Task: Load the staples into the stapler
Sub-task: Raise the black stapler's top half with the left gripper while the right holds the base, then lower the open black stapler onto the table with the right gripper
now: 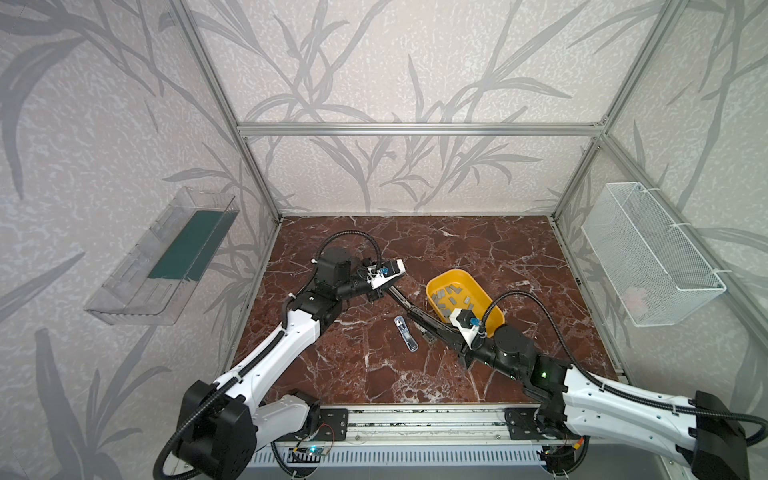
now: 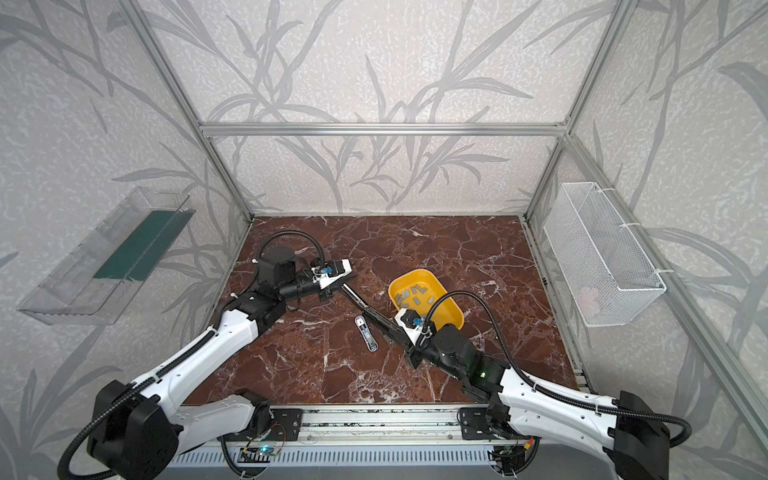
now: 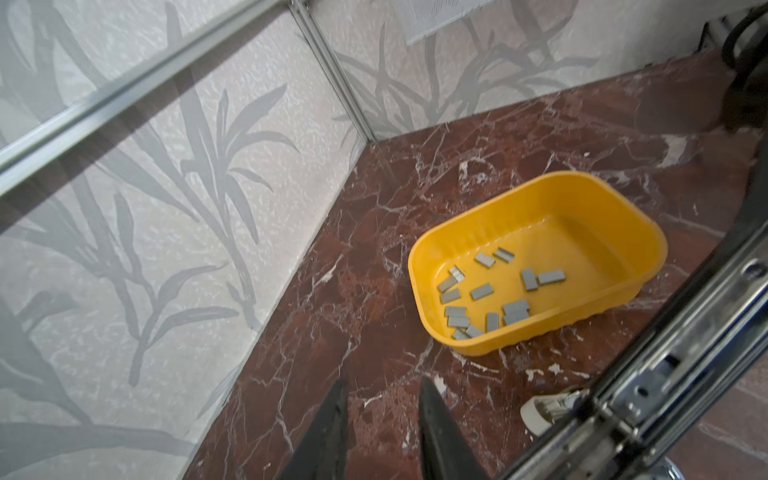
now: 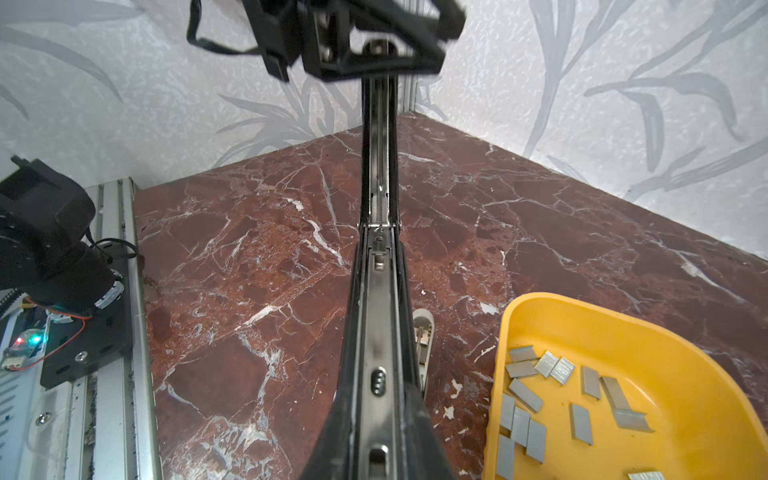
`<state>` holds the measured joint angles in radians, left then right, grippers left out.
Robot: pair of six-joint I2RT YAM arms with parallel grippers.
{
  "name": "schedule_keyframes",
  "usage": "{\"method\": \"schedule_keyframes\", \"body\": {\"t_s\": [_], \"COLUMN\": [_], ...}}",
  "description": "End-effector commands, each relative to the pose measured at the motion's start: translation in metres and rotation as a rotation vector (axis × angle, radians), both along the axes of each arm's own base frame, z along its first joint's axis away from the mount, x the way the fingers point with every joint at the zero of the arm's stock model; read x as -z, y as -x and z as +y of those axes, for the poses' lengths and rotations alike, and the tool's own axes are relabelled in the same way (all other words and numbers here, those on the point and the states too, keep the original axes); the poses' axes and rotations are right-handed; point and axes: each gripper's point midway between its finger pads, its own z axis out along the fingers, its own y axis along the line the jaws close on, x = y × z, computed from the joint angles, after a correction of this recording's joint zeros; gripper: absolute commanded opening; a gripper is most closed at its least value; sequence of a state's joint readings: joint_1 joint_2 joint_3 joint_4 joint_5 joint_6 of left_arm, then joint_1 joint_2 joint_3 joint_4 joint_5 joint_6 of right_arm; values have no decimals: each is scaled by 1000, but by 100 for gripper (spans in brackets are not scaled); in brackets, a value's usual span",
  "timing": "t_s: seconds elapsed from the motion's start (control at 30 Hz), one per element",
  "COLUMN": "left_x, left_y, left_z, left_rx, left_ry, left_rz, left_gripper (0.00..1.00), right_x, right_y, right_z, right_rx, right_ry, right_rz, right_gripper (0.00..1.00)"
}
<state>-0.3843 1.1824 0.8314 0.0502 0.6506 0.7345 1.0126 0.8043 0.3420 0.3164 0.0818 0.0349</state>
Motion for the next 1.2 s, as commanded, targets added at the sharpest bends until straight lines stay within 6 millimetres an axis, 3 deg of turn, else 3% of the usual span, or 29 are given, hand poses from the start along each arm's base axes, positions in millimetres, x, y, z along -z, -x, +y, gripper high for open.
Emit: {"method": "schedule_keyframes", "body": {"t_s": [0.0, 0.17, 0.27, 0.43, 0.6, 0.77, 0.9, 1.17], "left_x": [8, -11, -25, -56, -68, -73, -72, -75], "left_y": [1, 0, -1, -6, -16, -19, -14, -13], "left_z": [1, 4, 10, 27, 42, 51, 50, 49], "left_rx": [16, -18, -57, -179, -285, -337, -315, -309], "left_ry": [-64, -22, 0, 51, 69, 84, 78, 82], "left_rz": [-8, -48, -98, -185, -221, -241, -253, -244], "left_gripper": [32, 32, 33, 33, 34, 34, 34, 33], "right_x": [-46, -42, -37, -37, -32, 2, 30, 75], "right_y": [-3, -1, 9, 40, 48, 41, 43, 41], "right_z": [-5, 3, 17, 53, 86, 115, 141, 162], "right_rx": [32, 7, -22, -51, 65, 142, 200, 252], "right_ry": [-154, -156, -142, -141, -134, -212, -166, -100], "right_rz": [-89, -61, -54, -122, -113, -43, -129, -117], "right_gripper": [0, 0, 0, 0, 0, 0, 0, 0]}}
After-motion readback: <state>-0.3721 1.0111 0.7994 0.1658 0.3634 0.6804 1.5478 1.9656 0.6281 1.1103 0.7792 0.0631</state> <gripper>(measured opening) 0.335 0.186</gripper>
